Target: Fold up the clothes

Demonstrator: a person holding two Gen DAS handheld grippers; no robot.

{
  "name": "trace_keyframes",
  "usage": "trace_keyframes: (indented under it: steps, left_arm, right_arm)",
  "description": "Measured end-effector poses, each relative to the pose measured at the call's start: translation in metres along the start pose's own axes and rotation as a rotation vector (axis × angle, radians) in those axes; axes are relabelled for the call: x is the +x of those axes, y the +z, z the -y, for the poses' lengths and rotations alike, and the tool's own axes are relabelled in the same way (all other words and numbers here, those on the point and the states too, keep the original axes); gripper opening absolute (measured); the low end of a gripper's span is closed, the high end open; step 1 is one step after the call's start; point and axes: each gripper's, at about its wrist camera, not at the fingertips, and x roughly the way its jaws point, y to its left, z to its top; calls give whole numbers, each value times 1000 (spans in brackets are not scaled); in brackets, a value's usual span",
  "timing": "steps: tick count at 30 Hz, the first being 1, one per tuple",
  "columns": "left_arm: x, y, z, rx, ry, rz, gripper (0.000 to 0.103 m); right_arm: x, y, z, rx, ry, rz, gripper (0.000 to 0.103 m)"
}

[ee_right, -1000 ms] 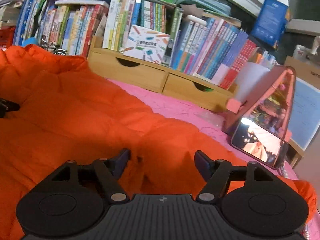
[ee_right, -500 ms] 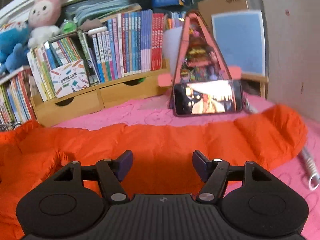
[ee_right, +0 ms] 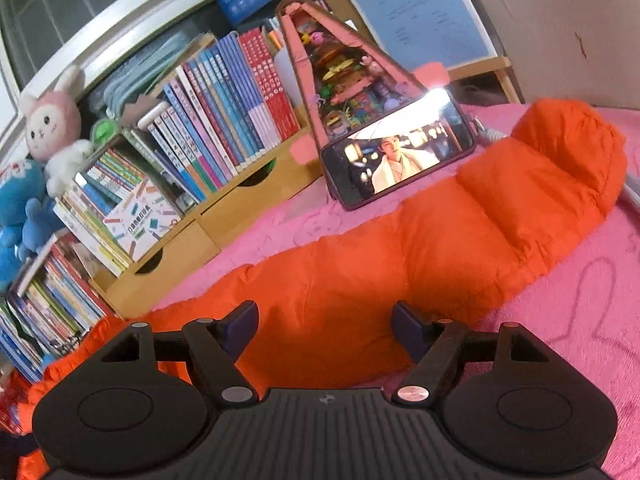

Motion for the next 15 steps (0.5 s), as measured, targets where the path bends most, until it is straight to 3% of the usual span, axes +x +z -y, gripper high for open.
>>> trace_keyframes:
  steps: [1, 2, 3, 6, 8, 11, 15]
  left_arm:
    - [6, 2, -4, -21, 14, -10, 103]
    - [12, 3, -9, -50, 32, -16, 95]
    - [17, 5, -16, -80, 73, -22, 72]
    - [27, 4, -43, -189, 211, -43, 28]
    - [27, -2, -69, -270, 286, -51, 18]
    - [8, -10, -113, -303, 428, -32, 17]
    - [-44, -31, -192, -318, 686, -7, 17]
  right_arm:
    - [0, 0, 0, -1, 4, -1, 76]
    - [0, 0, 0, -2, 8, -2, 78]
    - [0, 0, 0, -2, 11, -2, 79]
    - [0, 0, 2, 14, 21, -1, 80]
    - [-1, 0, 3, 22, 27, 0, 80]
    - [-1, 0, 4, 28, 32, 0, 81]
    - [0, 0, 4, 30, 34, -2, 82]
